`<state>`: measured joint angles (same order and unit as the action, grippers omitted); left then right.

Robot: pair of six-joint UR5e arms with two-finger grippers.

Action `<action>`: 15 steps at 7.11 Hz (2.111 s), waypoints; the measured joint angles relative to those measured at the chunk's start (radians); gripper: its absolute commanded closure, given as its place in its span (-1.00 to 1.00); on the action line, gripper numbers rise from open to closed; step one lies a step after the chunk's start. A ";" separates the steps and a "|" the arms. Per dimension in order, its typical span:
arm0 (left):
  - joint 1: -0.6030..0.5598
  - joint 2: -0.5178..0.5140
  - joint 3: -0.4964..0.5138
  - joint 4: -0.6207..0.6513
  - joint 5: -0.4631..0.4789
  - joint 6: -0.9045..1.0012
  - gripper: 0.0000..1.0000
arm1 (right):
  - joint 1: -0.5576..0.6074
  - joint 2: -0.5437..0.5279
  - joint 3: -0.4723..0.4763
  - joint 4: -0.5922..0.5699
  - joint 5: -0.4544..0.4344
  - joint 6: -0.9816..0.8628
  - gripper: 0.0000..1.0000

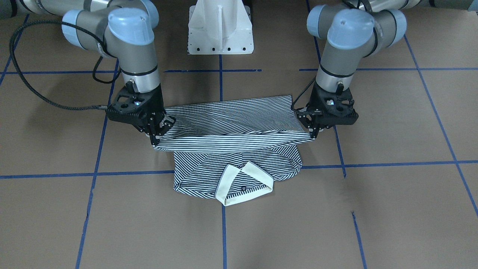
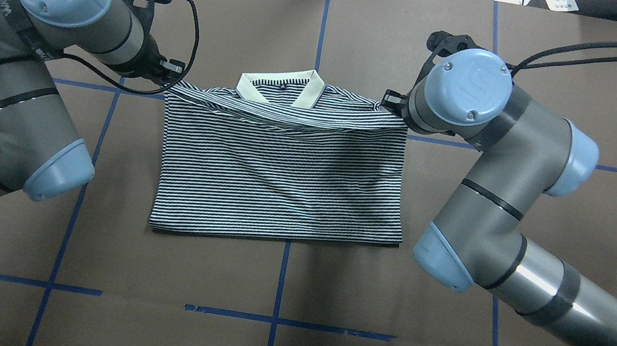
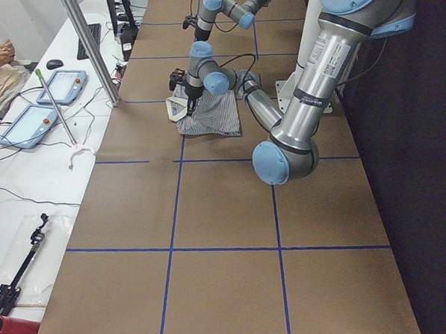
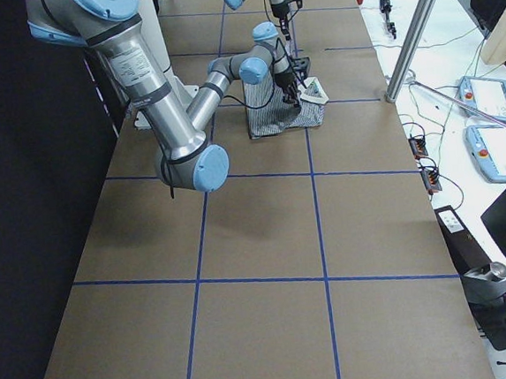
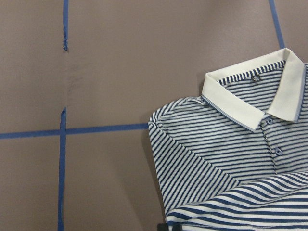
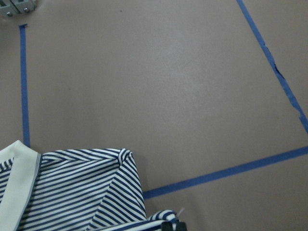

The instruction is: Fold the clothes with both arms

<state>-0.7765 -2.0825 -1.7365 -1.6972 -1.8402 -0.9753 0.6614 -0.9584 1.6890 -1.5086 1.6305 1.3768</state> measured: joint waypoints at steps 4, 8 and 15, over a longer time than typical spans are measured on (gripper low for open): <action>-0.009 -0.044 0.252 -0.214 0.020 0.002 1.00 | 0.016 0.113 -0.354 0.253 -0.010 -0.006 1.00; 0.001 -0.036 0.250 -0.230 0.025 0.022 -1.00 | 0.039 0.119 -0.391 0.274 -0.004 -0.061 -1.00; 0.276 0.245 -0.126 -0.237 0.156 -0.234 0.36 | 0.156 0.002 -0.259 0.283 0.206 -0.318 -1.00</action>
<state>-0.5010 -1.8371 -1.8629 -1.9344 -1.6839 -1.2092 0.8177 -0.9567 1.4297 -1.2257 1.8362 1.0586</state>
